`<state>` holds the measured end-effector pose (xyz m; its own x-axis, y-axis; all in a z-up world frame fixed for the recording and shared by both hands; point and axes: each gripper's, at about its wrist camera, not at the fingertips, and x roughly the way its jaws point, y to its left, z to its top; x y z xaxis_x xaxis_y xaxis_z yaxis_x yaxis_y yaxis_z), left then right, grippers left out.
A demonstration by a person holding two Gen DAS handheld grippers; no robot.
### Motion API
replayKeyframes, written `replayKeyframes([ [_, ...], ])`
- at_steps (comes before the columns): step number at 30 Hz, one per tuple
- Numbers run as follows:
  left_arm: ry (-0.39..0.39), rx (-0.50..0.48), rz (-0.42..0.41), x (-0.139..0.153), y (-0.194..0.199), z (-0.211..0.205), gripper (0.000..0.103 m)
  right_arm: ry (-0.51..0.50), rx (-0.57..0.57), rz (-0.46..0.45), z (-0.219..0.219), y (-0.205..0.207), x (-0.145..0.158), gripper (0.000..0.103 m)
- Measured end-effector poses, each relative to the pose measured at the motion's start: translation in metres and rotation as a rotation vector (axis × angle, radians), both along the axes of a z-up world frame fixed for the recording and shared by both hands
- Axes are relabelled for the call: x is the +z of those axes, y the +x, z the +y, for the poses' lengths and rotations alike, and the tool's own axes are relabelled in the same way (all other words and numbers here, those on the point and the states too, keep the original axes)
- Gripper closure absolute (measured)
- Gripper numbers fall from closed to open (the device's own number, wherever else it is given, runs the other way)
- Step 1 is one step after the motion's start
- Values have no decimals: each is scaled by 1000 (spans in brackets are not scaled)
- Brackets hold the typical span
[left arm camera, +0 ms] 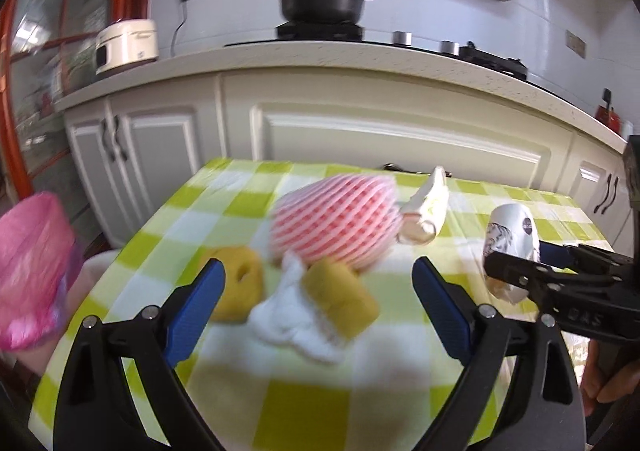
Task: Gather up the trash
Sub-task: 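Grasp the white paper cup with the right tool while the left tool grasps a yellow sponge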
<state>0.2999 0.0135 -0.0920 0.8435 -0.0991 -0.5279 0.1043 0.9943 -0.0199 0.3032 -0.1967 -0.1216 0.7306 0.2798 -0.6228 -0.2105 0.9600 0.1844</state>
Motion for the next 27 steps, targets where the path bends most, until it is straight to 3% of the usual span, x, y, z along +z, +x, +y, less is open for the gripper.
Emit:
replayKeyframes([
  [6, 24, -80, 3, -3, 16, -20, 19, 23, -33, -6, -18, -5, 0, 38],
  [13, -37, -190, 131, -20, 5, -29, 59, 47, -72, -1, -35, -14, -3, 38],
  [14, -46, -210, 151, -23, 0, -31, 61, 50, -72, -1, -36, -15, -3, 38],
  [18, 19, -205, 126, -28, -19, -40, 61, 57, -71, -3, -37, -19, -3, 38],
  [20, 33, -201, 130, -29, -21, -43, 48, 57, -72, -7, -37, -21, -2, 38],
  [22, 31, -202, 125, -29, -22, -46, 42, 60, -76, -10, -39, -22, 0, 38],
  [27, 58, -201, 116, -29, -14, -53, 36, 62, -89, -14, -48, -24, 2, 38],
])
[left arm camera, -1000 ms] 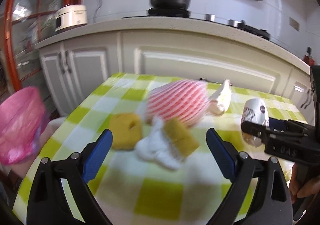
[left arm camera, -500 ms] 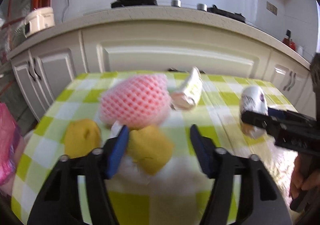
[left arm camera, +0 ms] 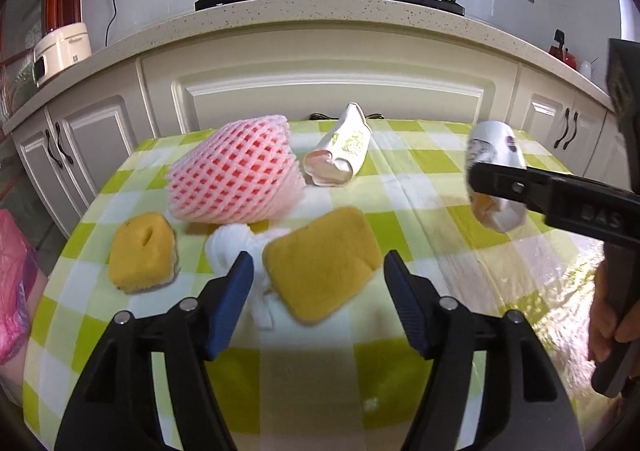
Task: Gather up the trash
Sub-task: 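Grasp the white paper cup with the right tool while the left tool grasps a yellow sponge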
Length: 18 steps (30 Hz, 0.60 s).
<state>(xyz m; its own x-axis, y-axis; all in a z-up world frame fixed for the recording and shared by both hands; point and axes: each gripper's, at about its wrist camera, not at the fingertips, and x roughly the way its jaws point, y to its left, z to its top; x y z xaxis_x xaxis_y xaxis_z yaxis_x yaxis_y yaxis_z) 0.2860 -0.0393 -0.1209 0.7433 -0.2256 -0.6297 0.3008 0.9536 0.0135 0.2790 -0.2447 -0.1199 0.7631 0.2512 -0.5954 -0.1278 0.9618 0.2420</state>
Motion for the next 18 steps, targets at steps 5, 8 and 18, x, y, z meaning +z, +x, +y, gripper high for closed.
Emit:
replayKeyframes([
  [5, 14, -19, 24, -4, 18, -7, 32, -4, -9, 6, -5, 0, -2, 38],
  [8, 8, -41, 46, -6, 22, -10, 49, -4, -15, 10, -7, 1, -4, 38],
  [18, -84, 6, 39, 5, -7, 15, 75, -11, 2, -4, 4, -8, 5, 38],
])
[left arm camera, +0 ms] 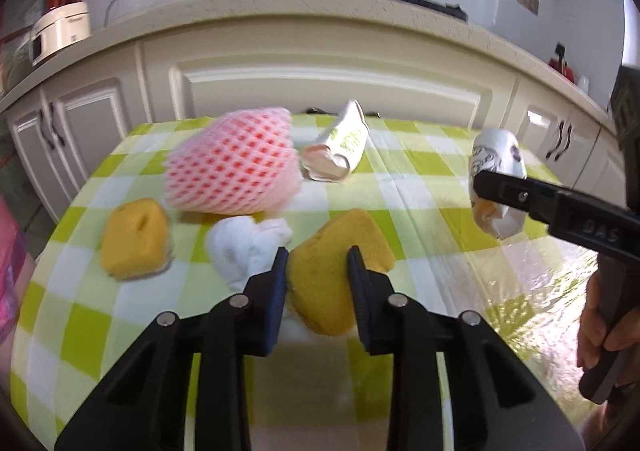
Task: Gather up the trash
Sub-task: 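Grasp the white paper cup with the right tool while the left tool grasps a yellow sponge, then carry the sponge and paper cup to the pink bin and release both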
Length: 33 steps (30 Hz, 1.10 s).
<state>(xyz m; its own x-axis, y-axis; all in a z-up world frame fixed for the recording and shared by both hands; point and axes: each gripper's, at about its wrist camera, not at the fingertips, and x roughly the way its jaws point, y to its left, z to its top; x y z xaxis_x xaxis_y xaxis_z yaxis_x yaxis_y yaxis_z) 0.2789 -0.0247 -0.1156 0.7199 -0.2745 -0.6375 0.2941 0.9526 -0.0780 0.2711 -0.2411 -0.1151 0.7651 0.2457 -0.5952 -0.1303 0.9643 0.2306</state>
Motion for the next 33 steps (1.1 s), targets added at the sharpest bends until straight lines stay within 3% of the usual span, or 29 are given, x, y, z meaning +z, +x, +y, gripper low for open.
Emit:
replayKeyframes([
  [11, -15, 94, -64, 30, -64, 49, 78, -8, 113, -27, 51, -36, 16, 38],
  [16, 4, 174, -93, 37, -92, 75, 78, -39, 165, -33, 76, -51, 20, 38],
  [33, -41, 335, -161, 70, -160, 153, 77, -150, 369, -124, 162, -105, 53, 38],
])
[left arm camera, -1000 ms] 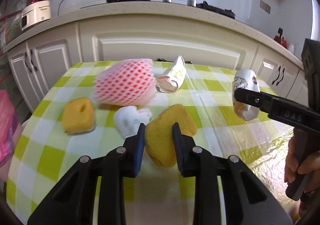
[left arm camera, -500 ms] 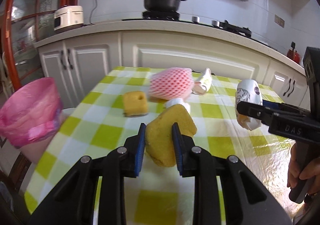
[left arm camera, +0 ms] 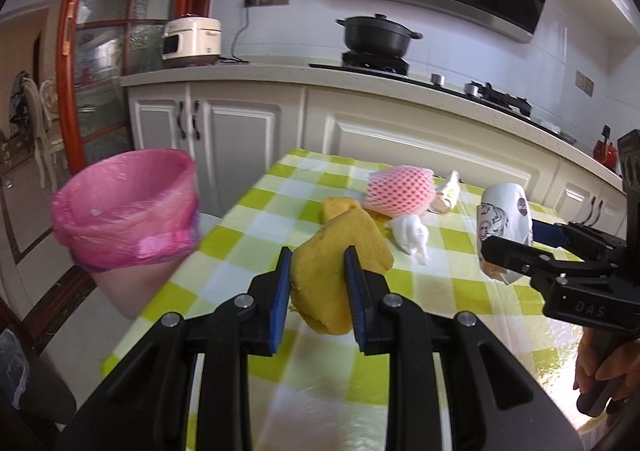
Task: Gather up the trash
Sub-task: 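Carry the sponge and paper cup to the pink bin and release both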
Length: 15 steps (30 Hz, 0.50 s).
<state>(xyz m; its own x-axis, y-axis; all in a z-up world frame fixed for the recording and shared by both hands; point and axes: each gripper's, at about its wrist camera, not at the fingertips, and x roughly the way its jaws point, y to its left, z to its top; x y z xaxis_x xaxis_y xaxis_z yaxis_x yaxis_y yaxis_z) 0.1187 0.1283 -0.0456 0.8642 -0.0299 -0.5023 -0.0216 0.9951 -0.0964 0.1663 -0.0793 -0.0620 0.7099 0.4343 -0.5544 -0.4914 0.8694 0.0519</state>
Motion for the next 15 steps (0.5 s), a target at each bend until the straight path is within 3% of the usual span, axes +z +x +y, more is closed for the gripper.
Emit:
replayKeyframes([
  [15, 12, 135, -43, 17, -19, 52, 77, -22, 185, -49, 75, -3, 23, 38],
])
